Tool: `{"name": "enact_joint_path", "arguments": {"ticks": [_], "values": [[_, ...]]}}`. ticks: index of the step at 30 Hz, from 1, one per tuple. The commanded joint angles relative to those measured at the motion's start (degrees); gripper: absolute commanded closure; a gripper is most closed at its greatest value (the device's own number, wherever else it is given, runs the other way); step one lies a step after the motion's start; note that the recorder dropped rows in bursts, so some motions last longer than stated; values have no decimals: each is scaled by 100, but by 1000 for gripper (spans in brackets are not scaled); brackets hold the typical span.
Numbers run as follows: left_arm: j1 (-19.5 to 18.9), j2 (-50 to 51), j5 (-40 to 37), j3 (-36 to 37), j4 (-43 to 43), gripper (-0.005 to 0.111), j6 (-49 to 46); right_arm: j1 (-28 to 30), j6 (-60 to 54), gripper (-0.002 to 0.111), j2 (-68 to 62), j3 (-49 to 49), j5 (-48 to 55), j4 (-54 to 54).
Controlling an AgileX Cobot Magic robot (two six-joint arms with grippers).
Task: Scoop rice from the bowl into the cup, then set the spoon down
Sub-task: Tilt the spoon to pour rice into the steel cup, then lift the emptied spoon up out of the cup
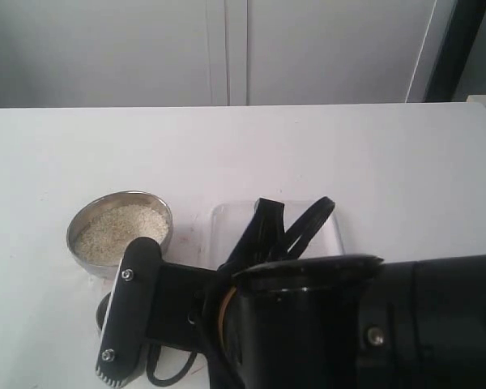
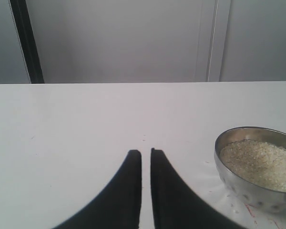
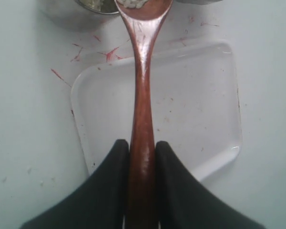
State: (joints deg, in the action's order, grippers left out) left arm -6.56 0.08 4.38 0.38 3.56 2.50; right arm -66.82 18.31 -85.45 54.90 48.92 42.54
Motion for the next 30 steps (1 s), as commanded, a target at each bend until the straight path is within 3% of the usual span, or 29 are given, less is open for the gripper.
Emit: {"name": "enact_joint_path", "arguments": {"ticks": [1,18,30], "values": [[57,-8,29,-38,26,92,31,-11,-147,108,-8,45,28,95],[57,-8,29,-38,26,92,31,-181,-443,108,-153,45,237,232],[57,-8,29,-38,26,92,31,-403,166,108,-374,45,344,952]]}}
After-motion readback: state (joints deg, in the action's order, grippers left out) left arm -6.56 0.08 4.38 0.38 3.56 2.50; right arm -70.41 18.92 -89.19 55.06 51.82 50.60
